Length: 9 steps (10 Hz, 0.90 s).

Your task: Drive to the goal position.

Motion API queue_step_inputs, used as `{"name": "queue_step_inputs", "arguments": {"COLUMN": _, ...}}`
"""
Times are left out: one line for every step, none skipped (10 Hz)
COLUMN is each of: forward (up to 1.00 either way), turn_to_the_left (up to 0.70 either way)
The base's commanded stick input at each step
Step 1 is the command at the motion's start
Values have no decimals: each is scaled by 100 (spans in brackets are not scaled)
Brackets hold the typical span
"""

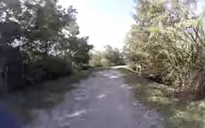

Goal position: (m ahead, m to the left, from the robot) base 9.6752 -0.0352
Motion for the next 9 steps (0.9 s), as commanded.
{"name": "queue_step_inputs", "arguments": {"forward": 70, "turn_to_the_left": 0}}
{"name": "queue_step_inputs", "arguments": {"forward": 70, "turn_to_the_left": 0}}
{"name": "queue_step_inputs", "arguments": {"forward": 70, "turn_to_the_left": 0}}
{"name": "queue_step_inputs", "arguments": {"forward": 70, "turn_to_the_left": 0}}
{"name": "queue_step_inputs", "arguments": {"forward": 70, "turn_to_the_left": 0}}
{"name": "queue_step_inputs", "arguments": {"forward": 70, "turn_to_the_left": 0}}
{"name": "queue_step_inputs", "arguments": {"forward": 70, "turn_to_the_left": 0}}
{"name": "queue_step_inputs", "arguments": {"forward": 70, "turn_to_the_left": 0}}
{"name": "queue_step_inputs", "arguments": {"forward": 70, "turn_to_the_left": 0}}
